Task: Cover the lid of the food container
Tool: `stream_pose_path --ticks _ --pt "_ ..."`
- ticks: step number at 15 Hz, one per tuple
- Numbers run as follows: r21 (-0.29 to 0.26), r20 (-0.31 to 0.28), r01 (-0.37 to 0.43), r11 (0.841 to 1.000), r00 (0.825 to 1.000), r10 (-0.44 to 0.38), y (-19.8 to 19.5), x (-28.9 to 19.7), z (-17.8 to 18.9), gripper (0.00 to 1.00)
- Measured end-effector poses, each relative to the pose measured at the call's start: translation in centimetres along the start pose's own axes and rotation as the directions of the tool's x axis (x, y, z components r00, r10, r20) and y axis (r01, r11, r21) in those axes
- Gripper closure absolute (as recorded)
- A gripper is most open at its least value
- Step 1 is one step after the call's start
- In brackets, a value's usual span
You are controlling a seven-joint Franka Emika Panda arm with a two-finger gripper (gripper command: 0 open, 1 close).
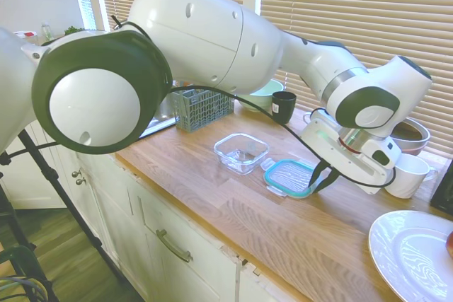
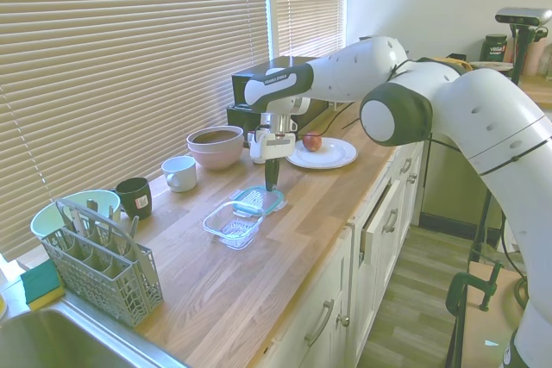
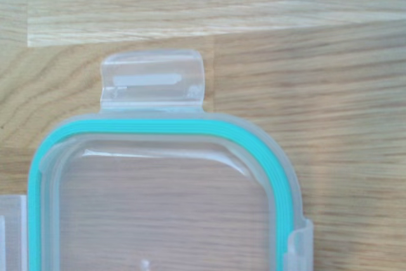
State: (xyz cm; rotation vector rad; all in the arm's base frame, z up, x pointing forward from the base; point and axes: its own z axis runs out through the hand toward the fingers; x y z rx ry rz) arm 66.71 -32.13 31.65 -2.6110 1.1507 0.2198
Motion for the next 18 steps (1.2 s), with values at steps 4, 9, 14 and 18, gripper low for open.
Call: stream_pose_path --ticks 4,9,14,18 --pt "0.002 -0.008 0.004 1.0 1.0 -0.004 -0.3 -0.1 -0.2 1.0" --pt "0.016 -0.039 0.017 1.0 0.999 -0.017 -1.0 -1.1 -3.0 1.0" --pt "0.042 -0.076 0.031 0.999 0.997 -0.028 -1.2 -4.9 -7.8 1.0" --pt "0.047 -0.105 0.059 0.997 0.993 -0.054 -1.9 -9.9 -10.3 1.0"
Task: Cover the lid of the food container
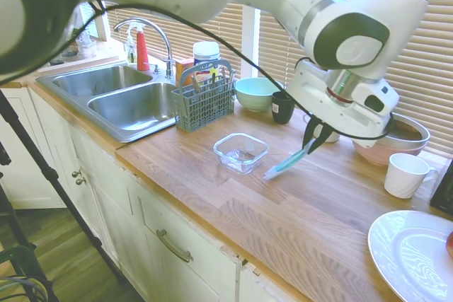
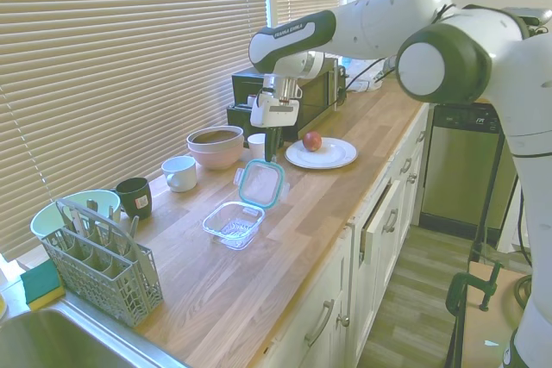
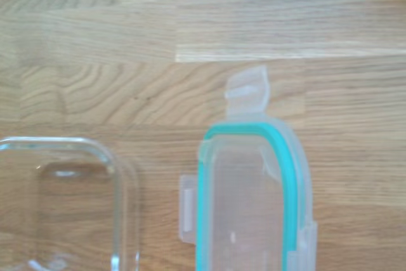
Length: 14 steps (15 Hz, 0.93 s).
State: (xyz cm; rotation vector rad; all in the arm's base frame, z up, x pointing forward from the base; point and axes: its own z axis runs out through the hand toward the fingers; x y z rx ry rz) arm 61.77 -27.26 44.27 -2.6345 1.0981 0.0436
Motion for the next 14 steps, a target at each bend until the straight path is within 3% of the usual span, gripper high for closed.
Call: stream_pose_path --ticks 8,14 --pt "-0.012 -0.036 0.059 0.998 0.998 -0.059 -3.2 -7.7 -1.6 1.0" --pt "-0.019 -0.055 0.069 0.997 0.996 -0.07 -5.1 -10.4 -2.5 1.0"
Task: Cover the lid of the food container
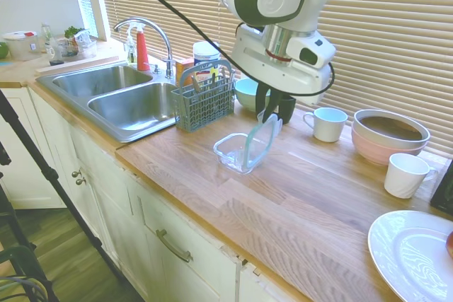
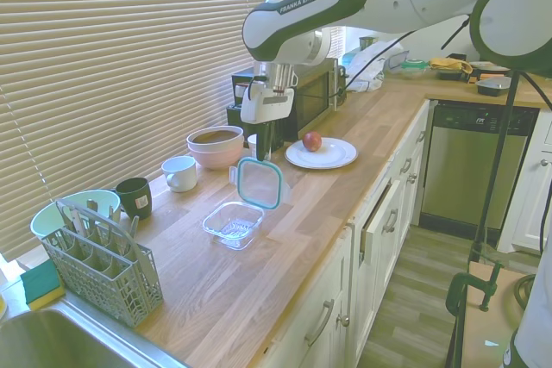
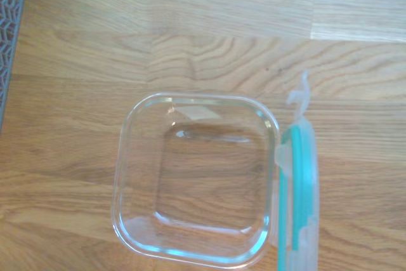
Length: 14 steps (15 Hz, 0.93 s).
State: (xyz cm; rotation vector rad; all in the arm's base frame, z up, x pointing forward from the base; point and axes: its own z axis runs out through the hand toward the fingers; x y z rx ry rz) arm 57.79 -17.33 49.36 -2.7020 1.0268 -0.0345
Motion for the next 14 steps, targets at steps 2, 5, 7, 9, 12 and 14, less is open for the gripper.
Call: stream_pose_path --ticks 2,5,7,9,12,14 --pt "-0.001 -0.006 0.0 1.0 1.0 0.0 -0.4 -0.3 -0.3 1.0" --pt "-0.001 -0.012 0.003 1.0 1.0 -0.003 -1.1 -0.7 -0.7 1.0" --pt "0.0 -0.015 0.003 1.0 1.0 -0.003 -1.3 -0.9 -0.9 1.0" --pt "-0.005 -0.016 0.001 1.0 1.0 -0.002 -1.7 -1.1 -0.8 1.0" --pt "-0.021 -0.014 0.004 1.0 1.0 -0.005 -2.4 -1.4 -0.4 1.0" --pt "-0.037 -0.013 0.012 0.999 1.0 -0.012 -3.3 -1.8 0.1 1.0"
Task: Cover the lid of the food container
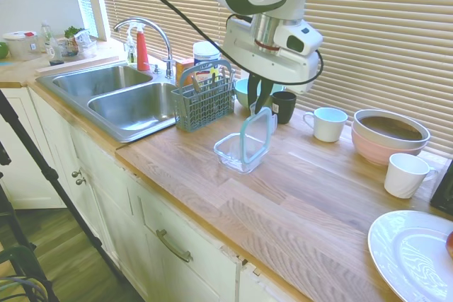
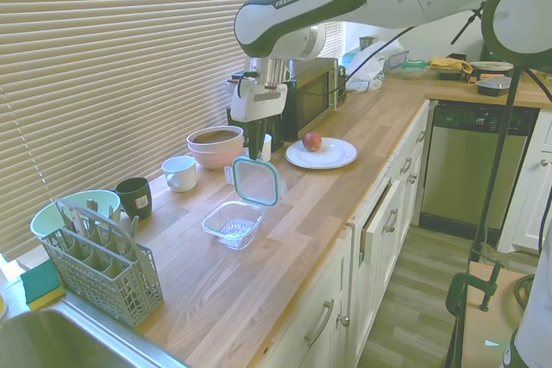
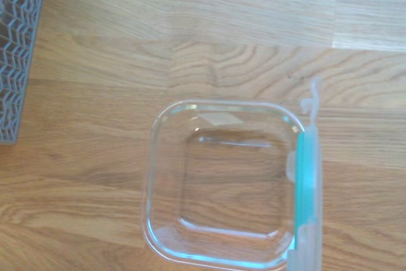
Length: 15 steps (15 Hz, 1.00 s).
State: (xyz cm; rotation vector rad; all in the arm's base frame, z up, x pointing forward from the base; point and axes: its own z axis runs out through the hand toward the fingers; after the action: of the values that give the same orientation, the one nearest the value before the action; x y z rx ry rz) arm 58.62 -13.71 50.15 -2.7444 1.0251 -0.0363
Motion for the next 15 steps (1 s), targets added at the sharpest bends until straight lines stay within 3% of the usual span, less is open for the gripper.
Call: stream_pose_path --ticks 8,12,15 --pt "-0.121 -0.032 0.043 0.992 0.998 -0.047 -8.1 -3.7 5.2 1.0" --pt "-0.162 -0.018 0.044 0.986 0.999 -0.048 -9.1 -3.5 9.5 1.0" --pt "-0.174 -0.028 0.051 0.983 0.998 -0.057 -9.6 -3.7 10.2 1.0"
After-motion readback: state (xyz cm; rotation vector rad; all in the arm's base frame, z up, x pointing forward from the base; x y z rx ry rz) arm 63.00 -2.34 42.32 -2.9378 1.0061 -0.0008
